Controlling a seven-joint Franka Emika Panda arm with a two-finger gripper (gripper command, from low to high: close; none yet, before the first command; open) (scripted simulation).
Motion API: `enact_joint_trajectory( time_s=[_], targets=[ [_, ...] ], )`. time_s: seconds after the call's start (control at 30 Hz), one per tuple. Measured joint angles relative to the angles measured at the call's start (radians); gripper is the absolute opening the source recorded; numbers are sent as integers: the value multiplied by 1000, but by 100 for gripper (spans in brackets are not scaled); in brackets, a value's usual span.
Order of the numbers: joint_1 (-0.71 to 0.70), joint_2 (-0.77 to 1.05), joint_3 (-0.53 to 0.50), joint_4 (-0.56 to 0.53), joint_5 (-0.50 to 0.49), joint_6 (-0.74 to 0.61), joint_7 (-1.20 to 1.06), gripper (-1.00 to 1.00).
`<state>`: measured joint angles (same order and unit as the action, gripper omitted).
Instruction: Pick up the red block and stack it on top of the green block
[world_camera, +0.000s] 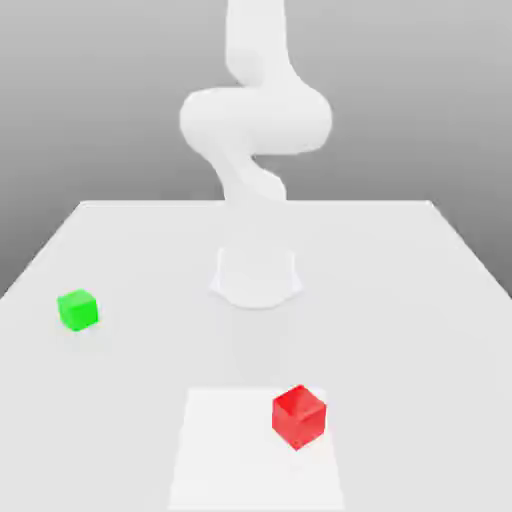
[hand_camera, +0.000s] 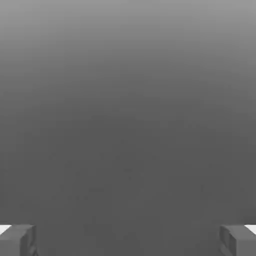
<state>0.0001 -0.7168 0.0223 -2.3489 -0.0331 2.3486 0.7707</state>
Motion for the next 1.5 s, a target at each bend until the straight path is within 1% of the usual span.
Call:
enact_joint_trajectory(
  time_s=[0.23,0.4,0.53,0.63,0.73,0.9,0.93,1.17,1.4,1.5],
  targets=[
    [13,275,31,-151,-91,154,-104,0],
    [38,462,21,-256,-115,262,-204,0],
    [65,604,15,-340,-78,351,-324,0],
    [90,704,27,-402,1,418,-447,0],
    [94,795,28,-407,22,492,-478,0],
    [108,952,6,-388,-2,625,-464,0],
    [111,969,3,-386,-5,639,-462,-100],
    [108,965,5,-386,-7,635,-460,-100],
    [97,767,25,-415,27,466,-485,-100],
    [20,716,-24,-431,-11,429,-408,-100]
  ],
)
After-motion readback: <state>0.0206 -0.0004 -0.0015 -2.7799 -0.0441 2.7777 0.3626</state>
